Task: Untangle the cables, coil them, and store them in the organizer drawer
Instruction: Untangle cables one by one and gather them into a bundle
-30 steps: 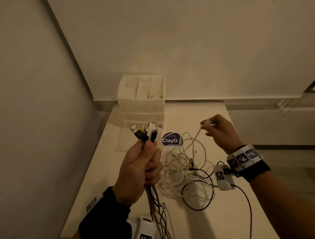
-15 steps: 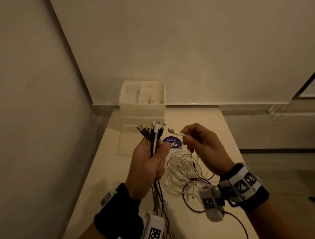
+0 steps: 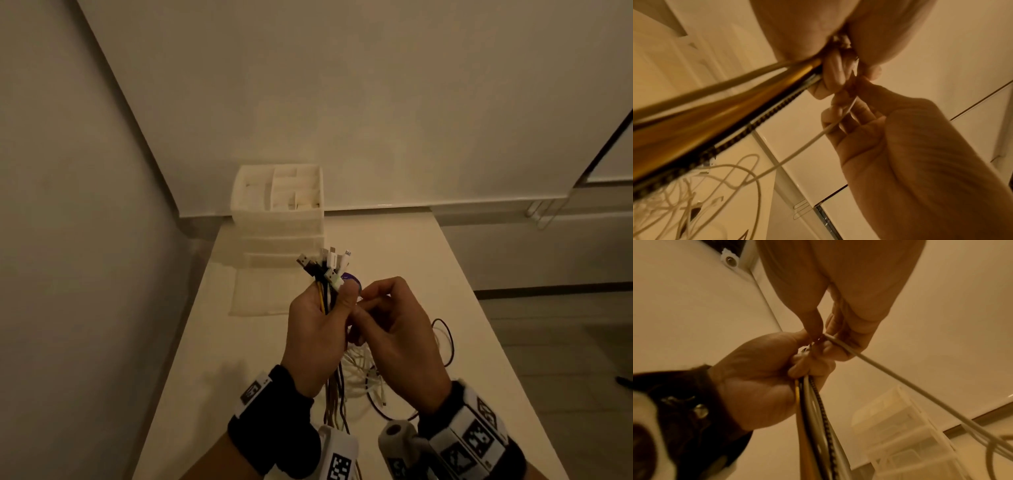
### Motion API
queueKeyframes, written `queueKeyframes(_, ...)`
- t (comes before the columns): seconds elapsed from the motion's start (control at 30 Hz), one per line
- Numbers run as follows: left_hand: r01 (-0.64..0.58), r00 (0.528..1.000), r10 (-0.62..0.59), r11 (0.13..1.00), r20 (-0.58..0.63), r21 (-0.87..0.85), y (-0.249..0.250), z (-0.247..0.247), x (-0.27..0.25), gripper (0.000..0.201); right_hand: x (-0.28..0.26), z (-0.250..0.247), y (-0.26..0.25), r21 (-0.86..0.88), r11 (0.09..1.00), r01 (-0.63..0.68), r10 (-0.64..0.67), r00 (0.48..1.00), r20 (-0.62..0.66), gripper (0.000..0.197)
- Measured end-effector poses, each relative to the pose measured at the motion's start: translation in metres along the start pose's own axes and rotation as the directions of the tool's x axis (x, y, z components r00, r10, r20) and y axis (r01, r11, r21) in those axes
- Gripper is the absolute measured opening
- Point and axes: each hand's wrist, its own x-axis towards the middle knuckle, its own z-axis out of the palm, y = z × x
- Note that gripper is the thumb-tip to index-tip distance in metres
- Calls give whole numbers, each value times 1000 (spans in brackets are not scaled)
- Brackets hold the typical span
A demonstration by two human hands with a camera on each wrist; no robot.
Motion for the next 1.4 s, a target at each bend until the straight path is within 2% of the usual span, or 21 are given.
queueKeyframes(0.1, -7, 1000, 7, 1000, 15, 24, -4, -4, 2, 20, 0, -6, 3, -72, 997, -1, 5, 999, 51, 16)
queueKeyframes(0.2, 22, 1000, -22, 1000, 18, 12, -3, -7, 3, 22, -3, -5, 8, -124, 992, 19, -10, 997, 79, 6)
queueKeyframes(0.37, 2, 1000, -1, 999, -11, 42, -5, -2, 3, 31, -7, 5, 12, -37, 999, 29, -31, 999, -42, 9)
queueKeyframes(0.47, -3, 1000, 2, 997, 3, 76, -4, 5, 2, 28, -6, 8, 11, -41, 999, 24, -27, 997, -69, 16)
queueKeyframes(0.6, 15, 999, -11, 993, -38, 116, -10, 4, 8, 52, 2, 5, 16, -112, 993, 35, -39, 999, -34, 18)
queueKeyframes(0.7, 6, 997, 3, 994, -77, 111, -11, -5, 15, 54, 5, 1, 27, -226, 970, 86, -75, 996, 57, 14)
queueKeyframes(0.77, -31, 990, 43, 995, -137, 93, -5, -10, 22, 54, 2, -3, 46, -292, 945, 149, -99, 979, 180, 13)
queueKeyframes(0.87, -128, 971, 129, 992, -202, 23, 8, -18, 32, 48, -2, -10, 85, -320, 927, 195, -78, 936, 344, 26)
queueKeyframes(1.0, -150, 970, 129, 984, -206, -92, 22, -28, 32, 46, 12, -17, 118, -406, 879, 252, -71, 909, 411, 36)
queueKeyframes(1.13, -251, 950, 214, 957, -229, -144, 42, -45, 32, 44, 31, -34, 155, -552, 775, 308, -31, 891, 454, 39)
queueKeyframes(1.2, -288, 943, 260, 951, -210, -114, 52, -50, 28, 43, 34, -43, 176, -631, 706, 320, -17, 899, 437, 32)
queueKeyframes(1.27, -298, 945, 282, 952, -166, -78, 55, -52, 23, 44, 36, -46, 185, -688, 678, 258, 44, 920, 389, 32)
queueKeyframes(1.33, -232, 968, 231, 973, -100, -1, 50, -48, 21, 50, 40, -47, 183, -678, 705, 207, 57, 937, 345, 36)
queueKeyframes(1.4, -141, 989, 148, 966, -18, 218, 38, -40, 20, 42, 46, -48, 170, -615, 767, 181, 30, 948, 317, 32)
